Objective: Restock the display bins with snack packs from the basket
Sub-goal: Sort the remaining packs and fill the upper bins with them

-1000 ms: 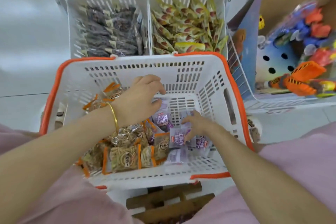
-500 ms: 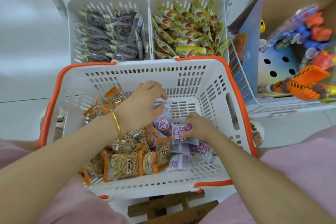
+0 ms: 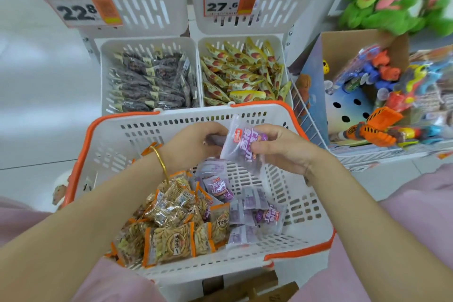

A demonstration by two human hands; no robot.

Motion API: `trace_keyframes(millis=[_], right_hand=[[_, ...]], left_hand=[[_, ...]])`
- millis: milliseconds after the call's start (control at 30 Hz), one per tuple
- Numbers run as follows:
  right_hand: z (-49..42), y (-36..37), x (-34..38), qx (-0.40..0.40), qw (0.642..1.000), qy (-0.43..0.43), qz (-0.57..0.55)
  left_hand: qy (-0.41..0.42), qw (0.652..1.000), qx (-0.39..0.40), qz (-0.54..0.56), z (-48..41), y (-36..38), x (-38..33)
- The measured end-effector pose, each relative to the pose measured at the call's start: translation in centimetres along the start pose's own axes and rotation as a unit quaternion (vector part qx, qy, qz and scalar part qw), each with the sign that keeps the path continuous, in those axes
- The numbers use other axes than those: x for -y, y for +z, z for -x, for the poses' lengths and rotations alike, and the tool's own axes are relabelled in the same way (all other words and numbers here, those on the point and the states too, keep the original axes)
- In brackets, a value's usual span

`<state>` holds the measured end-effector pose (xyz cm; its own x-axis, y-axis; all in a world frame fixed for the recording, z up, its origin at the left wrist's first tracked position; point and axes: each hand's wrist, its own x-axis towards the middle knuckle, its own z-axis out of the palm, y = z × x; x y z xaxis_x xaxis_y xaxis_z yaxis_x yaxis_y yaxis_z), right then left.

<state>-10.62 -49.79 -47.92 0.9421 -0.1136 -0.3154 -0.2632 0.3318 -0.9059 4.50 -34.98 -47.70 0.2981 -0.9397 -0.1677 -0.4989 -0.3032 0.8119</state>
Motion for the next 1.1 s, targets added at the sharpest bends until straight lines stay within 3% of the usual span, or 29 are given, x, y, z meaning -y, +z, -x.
trace_keyframes(millis=[133, 200, 533, 700, 767, 933, 1100], right_hand=[[-0.2, -0.5, 0.3, -0.199, 0.972, -0.056, -0.116], [-0.2, -0.8, 0.4, -0.239, 0.96, -0.055, -0.132], [-1.5, 1.6, 0.8, -0.225, 0.965, -0.039, -0.128], [-1.7, 1.7, 0.7, -0.252, 0.965, -0.071, -0.015], [-1.7, 1.4, 0.7, -0.26, 0.962, -0.085, 0.001], [-1.8, 1.7, 0.8, -0.197, 0.977, -0.072, -0.028], [-2.3, 1.6, 0.5, -0.253, 0.964, -0.082, 0.007]], left_hand=[[-0.111, 0.986, -0.047, 0.118, 0.2, -0.9, 0.6], [-0.163, 0.961, -0.061, 0.214, 0.3, -1.3, 1.1], [-0.178, 0.912, -0.082, 0.36, 0.5, -1.6, 0.0], [-0.166, 0.897, -0.093, 0.4, 0.3, -1.6, -0.1], [-0.155, 0.897, -0.091, 0.405, 0.2, -1.7, -0.1], [-0.113, 0.912, -0.072, 0.389, 0.1, -1.3, -1.3], [-0.113, 0.914, -0.052, 0.386, -0.1, -1.6, -1.6]])
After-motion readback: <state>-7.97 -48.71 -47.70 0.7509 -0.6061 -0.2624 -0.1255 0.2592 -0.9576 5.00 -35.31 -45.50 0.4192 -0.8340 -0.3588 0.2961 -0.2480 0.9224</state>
